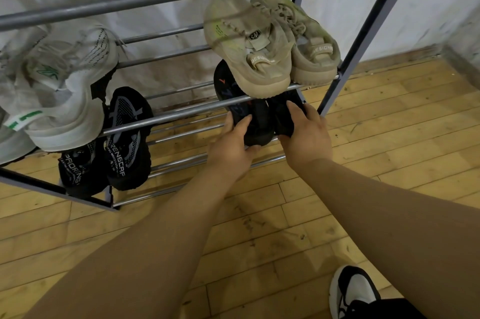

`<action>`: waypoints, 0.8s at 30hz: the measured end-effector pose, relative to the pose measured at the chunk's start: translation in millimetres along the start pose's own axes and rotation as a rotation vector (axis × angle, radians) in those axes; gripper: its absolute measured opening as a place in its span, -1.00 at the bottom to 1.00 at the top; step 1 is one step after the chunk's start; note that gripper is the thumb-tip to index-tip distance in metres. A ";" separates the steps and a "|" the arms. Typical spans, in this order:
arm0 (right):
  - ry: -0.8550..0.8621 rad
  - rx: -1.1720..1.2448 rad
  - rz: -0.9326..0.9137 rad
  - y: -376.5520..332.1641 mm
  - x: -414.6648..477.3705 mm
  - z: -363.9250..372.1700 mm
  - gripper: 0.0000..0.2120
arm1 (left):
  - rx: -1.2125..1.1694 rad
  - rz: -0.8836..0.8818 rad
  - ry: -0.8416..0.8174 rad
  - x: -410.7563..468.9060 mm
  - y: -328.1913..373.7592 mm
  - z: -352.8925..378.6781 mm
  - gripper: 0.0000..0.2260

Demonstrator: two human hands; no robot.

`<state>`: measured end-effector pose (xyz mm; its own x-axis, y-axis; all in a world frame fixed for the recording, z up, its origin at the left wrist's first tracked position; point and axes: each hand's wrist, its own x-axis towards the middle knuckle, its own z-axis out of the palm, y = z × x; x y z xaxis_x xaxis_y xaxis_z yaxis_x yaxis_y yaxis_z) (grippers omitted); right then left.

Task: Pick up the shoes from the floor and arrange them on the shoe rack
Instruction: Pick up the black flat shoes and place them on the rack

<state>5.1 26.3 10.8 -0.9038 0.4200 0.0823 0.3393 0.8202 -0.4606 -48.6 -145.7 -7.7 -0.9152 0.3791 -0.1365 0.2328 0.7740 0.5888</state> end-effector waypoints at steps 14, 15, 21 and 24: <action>0.003 -0.064 -0.073 -9.1 -17.1 -38.1 -0.42 | 0.197 -0.009 -0.149 -31.8 11.0 -36.8 -0.16; -0.011 -0.071 -0.085 -8.2 -16.6 -45.9 -0.46 | 0.250 0.011 -0.183 -42.6 10.1 -45.1 -0.16; -0.562 -0.283 -0.262 -40.2 -35.8 -86.7 -0.48 | 0.323 -0.024 -0.268 -119.7 -7.4 -114.0 -0.24; -0.975 -0.389 -0.317 -88.5 -47.8 -106.0 -0.23 | 0.322 -0.031 -0.242 -147.1 -7.3 -147.4 -0.19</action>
<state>45.9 -25.3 141.3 -0.7246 -0.1787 -0.6656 -0.0404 0.9752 -0.2178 35.9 -281.8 125.6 -0.8288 0.4313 -0.3565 0.3322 0.8919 0.3068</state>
